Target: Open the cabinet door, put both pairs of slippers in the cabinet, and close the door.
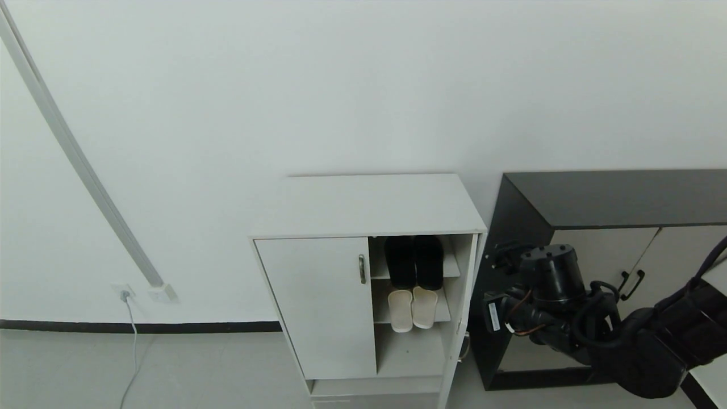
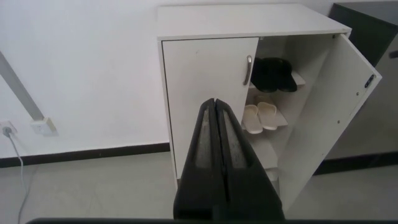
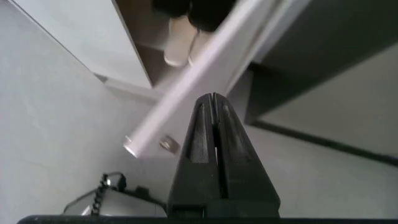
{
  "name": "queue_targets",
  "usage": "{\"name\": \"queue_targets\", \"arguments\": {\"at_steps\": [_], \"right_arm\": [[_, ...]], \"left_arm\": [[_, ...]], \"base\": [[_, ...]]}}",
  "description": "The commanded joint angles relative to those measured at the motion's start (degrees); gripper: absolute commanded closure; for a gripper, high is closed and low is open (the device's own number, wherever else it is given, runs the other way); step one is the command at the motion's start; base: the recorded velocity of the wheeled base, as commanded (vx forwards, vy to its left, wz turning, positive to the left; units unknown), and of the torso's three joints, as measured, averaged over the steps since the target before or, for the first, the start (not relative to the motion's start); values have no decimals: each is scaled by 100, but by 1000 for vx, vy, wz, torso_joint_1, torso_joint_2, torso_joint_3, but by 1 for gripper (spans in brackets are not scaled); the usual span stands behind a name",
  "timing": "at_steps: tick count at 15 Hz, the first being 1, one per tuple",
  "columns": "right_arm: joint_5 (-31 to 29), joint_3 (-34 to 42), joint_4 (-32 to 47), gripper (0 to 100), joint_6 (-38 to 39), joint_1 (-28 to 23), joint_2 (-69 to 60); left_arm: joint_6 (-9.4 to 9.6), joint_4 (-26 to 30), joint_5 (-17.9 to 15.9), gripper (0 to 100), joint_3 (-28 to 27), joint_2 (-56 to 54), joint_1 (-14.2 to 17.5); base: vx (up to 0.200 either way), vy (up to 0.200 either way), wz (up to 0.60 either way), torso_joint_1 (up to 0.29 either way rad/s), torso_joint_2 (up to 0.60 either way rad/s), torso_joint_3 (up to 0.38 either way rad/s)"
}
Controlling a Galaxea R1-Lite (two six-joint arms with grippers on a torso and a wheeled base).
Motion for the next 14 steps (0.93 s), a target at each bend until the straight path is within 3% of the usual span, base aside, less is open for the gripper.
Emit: {"name": "queue_targets", "arguments": {"at_steps": [1,6,14], "right_arm": [[17,94,-62,100,21,-14,214],[8,-100,-958,100,4,-14,1198],[8,-1708,-993,100,285,-31,2156]], "left_arm": [[-1,0,0,100,0,4,3],[-1,0,0,100,0,4,3],[-1,0,0,100,0,4,3]], "base": [[0,0,0,0,0,0],[0,0,0,0,0,0],[0,0,0,0,0,0]]}}
